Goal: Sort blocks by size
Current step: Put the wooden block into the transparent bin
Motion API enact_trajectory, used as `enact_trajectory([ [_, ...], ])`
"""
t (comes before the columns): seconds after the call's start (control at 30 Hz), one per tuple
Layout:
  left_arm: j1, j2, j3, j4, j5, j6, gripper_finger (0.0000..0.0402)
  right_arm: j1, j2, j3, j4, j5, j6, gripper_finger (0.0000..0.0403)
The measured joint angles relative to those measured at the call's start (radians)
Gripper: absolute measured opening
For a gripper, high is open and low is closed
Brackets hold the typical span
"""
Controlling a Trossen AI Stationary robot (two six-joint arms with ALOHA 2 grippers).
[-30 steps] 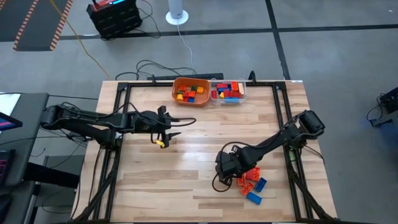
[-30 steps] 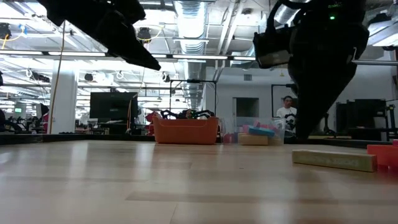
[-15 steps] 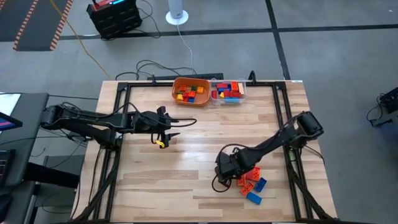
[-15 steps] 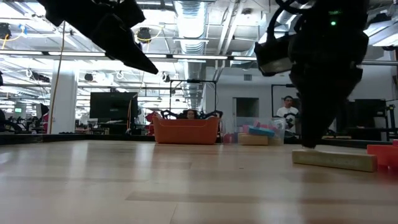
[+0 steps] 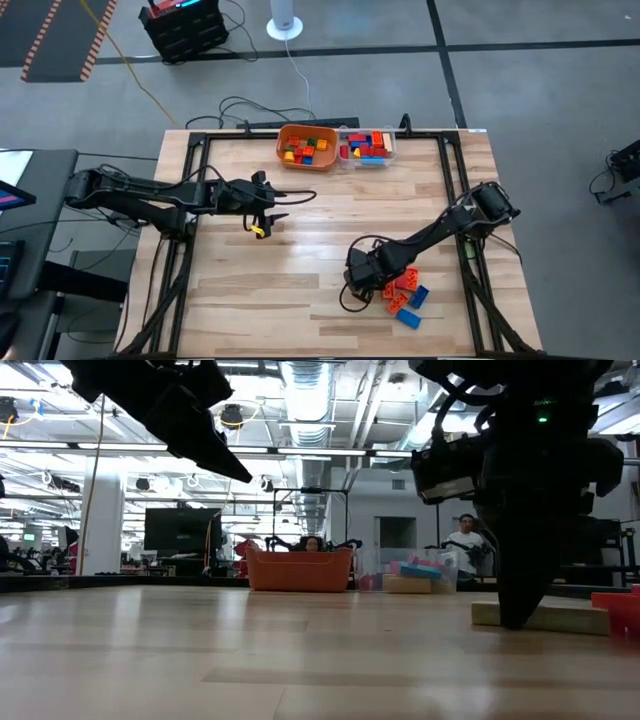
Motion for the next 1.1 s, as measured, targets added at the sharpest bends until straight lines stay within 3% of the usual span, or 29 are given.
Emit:
enact_trajectory([
  [0.2,0.0,0.0,0.0,0.0,-0.001,-0.002,0.0253,-0.003,-0.001,0.0,-0.009,-0.01,-0.034,0.0129],
  [0.3,0.0,0.0,0.0,0.01,-0.011,0.025,0.0253,-0.013,-0.001,0.019,-0.064,-0.002,-0.108,0.0127],
  [0.53,-0.03,-0.025,0.0,0.054,-0.025,0.096,0.0253,-0.11,-0.115,0.041,-0.185,0.191,-0.255,0.0136],
  [0.83,-0.094,-0.035,0.0,0.037,-0.023,-0.006,0.0253,-0.362,-0.208,0.04,-0.128,0.32,-0.622,0.0134],
  [1.1,-0.158,-0.047,0.0,0.03,-0.024,-0.054,0.0253,-0.683,-0.209,0.04,0.1,0.312,-0.956,0.0137],
])
